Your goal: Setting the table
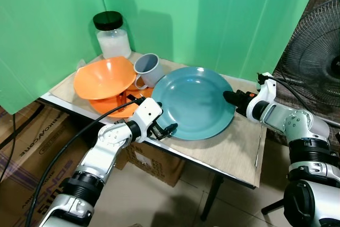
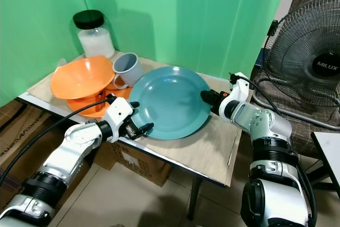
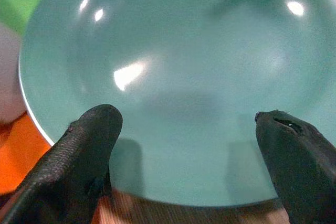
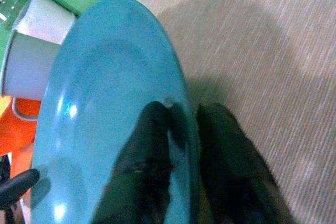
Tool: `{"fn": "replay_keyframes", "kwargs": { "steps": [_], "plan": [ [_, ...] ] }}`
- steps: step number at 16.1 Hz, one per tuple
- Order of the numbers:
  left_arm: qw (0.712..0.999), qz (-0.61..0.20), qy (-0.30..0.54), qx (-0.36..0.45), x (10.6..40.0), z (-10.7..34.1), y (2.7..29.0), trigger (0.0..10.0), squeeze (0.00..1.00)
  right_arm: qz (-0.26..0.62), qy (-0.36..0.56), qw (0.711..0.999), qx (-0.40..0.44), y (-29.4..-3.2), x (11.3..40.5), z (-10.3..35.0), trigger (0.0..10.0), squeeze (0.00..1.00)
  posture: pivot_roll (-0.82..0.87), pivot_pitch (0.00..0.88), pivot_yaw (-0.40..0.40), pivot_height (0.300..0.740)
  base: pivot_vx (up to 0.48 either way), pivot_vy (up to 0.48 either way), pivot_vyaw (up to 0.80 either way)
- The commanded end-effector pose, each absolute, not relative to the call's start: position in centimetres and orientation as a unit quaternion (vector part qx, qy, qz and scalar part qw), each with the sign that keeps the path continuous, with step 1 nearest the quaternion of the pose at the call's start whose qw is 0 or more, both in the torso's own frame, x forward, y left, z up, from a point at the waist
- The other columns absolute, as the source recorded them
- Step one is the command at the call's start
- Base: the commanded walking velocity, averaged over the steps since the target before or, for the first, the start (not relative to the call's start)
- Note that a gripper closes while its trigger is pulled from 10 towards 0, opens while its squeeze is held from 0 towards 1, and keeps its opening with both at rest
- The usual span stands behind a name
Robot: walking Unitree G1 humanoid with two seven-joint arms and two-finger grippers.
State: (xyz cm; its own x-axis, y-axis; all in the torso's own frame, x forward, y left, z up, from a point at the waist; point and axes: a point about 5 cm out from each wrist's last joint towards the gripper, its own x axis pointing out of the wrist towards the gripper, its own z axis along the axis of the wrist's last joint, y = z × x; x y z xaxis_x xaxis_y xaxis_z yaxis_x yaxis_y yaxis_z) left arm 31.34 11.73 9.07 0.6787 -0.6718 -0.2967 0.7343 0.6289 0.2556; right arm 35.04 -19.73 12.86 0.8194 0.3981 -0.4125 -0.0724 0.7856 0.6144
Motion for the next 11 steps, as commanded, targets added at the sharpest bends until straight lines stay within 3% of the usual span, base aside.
{"fn": "replay_keyframes", "kwargs": {
  "steps": [1,4,5,6,7,8,11],
  "plan": [
    [0.894,-0.386,0.120,0.193,31.11,7.73,12.04,10.0,0.00,0.131,0.270,0.907,0.294,-19.62,35.14,13.17,10.0,1.00,-0.13,0.000,0.062,0.740,0.000,0.000,0.00],
    [0.895,-0.383,0.117,0.194,31.36,7.75,12.02,10.0,0.00,0.140,0.272,0.906,0.292,-19.53,35.06,13.37,10.0,1.00,-0.13,0.000,0.062,0.740,0.000,0.000,0.00],
    [0.896,-0.382,0.116,0.195,31.45,7.73,12.04,10.0,0.00,0.143,0.273,0.906,0.290,-19.47,35.02,13.39,10.0,0.44,-0.13,0.000,0.062,0.740,0.000,0.000,0.00],
    [0.897,-0.380,0.112,0.196,31.63,7.85,12.13,10.0,0.00,0.152,0.272,0.907,0.285,-19.28,34.97,13.48,6.1,0.00,-0.13,0.000,0.060,0.740,0.000,0.000,0.00],
    [0.898,-0.378,0.109,0.196,31.77,8.00,12.21,10.0,0.00,0.155,0.272,0.908,0.279,-19.18,34.96,13.51,2.3,0.00,-0.13,0.000,0.059,0.740,0.000,0.000,0.00],
    [0.899,-0.377,0.107,0.197,31.81,8.06,12.22,10.0,0.00,0.156,0.271,0.909,0.274,-19.18,34.97,13.50,0.0,0.00,-0.13,0.000,0.059,0.740,0.000,0.000,0.00],
    [0.899,-0.378,0.105,0.196,31.91,8.14,12.24,10.0,0.00,0.154,0.272,0.916,0.252,-19.24,35.01,13.45,0.0,0.00,-0.13,0.000,0.059,0.740,0.000,0.000,0.00]
  ]
}}
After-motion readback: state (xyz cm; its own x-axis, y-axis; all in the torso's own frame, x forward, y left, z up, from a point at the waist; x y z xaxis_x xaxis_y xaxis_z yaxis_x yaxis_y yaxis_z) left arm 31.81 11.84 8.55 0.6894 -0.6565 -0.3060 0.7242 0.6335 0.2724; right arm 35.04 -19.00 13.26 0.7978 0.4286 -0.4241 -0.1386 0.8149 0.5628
